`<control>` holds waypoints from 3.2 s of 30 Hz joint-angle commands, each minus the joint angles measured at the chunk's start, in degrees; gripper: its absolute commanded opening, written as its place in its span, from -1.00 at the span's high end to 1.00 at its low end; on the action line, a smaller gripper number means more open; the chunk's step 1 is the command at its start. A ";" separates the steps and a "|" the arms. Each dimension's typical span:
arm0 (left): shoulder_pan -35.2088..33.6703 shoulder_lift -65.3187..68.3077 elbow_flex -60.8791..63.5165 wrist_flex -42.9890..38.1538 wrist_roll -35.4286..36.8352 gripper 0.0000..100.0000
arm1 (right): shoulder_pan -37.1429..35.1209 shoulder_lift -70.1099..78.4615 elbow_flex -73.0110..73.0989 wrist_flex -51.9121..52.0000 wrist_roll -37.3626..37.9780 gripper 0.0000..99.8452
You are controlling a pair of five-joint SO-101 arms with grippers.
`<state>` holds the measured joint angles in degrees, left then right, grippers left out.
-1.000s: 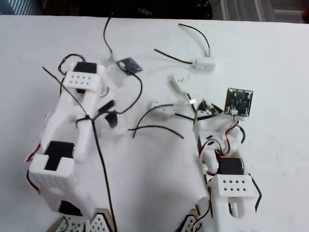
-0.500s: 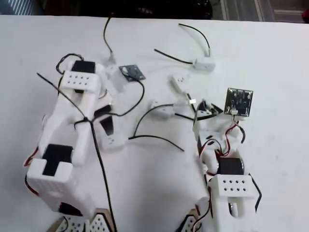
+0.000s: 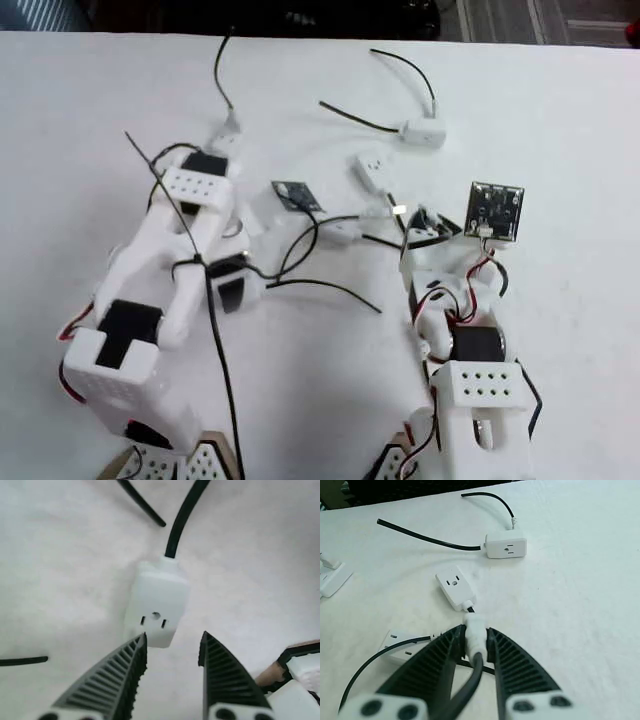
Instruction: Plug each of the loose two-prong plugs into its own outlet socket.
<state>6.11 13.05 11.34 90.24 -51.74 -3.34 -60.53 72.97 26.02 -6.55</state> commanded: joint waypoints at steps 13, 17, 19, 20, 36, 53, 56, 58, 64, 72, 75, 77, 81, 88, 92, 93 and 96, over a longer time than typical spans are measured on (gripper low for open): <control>-2.95 -1.36 7.65 -18.73 4.13 0.42 | 0.13 -0.92 -0.44 -1.01 -0.09 0.97; -2.68 4.62 0.70 -14.77 4.04 0.43 | 0.13 -0.92 -0.44 -1.01 -0.09 0.97; -3.03 7.43 -3.08 -13.10 4.04 0.45 | 0.13 -0.92 -0.44 -1.01 -0.09 0.97; -3.30 8.57 -4.66 -12.75 4.04 0.50 | 0.13 -0.92 -0.44 -1.01 -0.09 0.97; 0.48 -2.59 1.23 -7.82 9.67 0.96 | 0.48 -0.92 -0.44 -1.27 -0.09 0.97; 18.68 -7.60 15.30 -21.80 30.95 0.90 | 3.91 -1.01 -0.88 -1.36 -0.09 0.97; 18.42 -4.26 13.45 -21.01 29.71 0.73 | 3.91 -1.01 -0.88 -1.36 -0.09 0.97; 16.84 -4.18 11.25 -19.16 28.31 0.65 | 3.91 -1.01 -0.88 -1.36 -0.09 0.97; 10.95 -4.26 4.57 -15.91 23.30 0.57 | 3.82 -1.01 -0.88 -1.36 -0.09 0.97; 0.48 -3.65 -0.18 -17.49 18.20 0.56 | 3.82 -1.01 -0.88 -1.36 -0.09 0.97; -1.27 -4.26 -0.62 -17.41 17.93 0.56 | 3.74 -1.01 -0.88 -1.36 -0.09 0.97; -1.27 -5.05 -2.55 -14.86 17.93 0.56 | 3.74 -1.01 -0.88 -1.36 -0.09 0.97; 1.80 -8.40 -7.21 -6.95 17.23 0.56 | 3.74 -1.01 -0.88 -1.36 -0.09 0.97; 9.36 -12.26 -2.81 -7.12 7.47 0.56 | 3.74 -1.01 -0.88 -1.36 -0.09 0.97; 9.54 -11.74 3.60 -14.51 0.53 0.56 | 3.74 -1.01 -0.88 -1.36 -0.09 0.97; 9.45 -11.56 5.19 -16.62 -0.97 0.56 | 3.74 -1.01 -0.88 -1.36 -0.09 0.97; 9.36 -11.30 8.79 -21.36 -4.13 0.56 | 3.74 -1.01 -0.88 -1.36 -0.09 0.97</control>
<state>14.99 3.74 16.88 74.86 -51.91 -0.09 -60.53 72.97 26.02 -6.55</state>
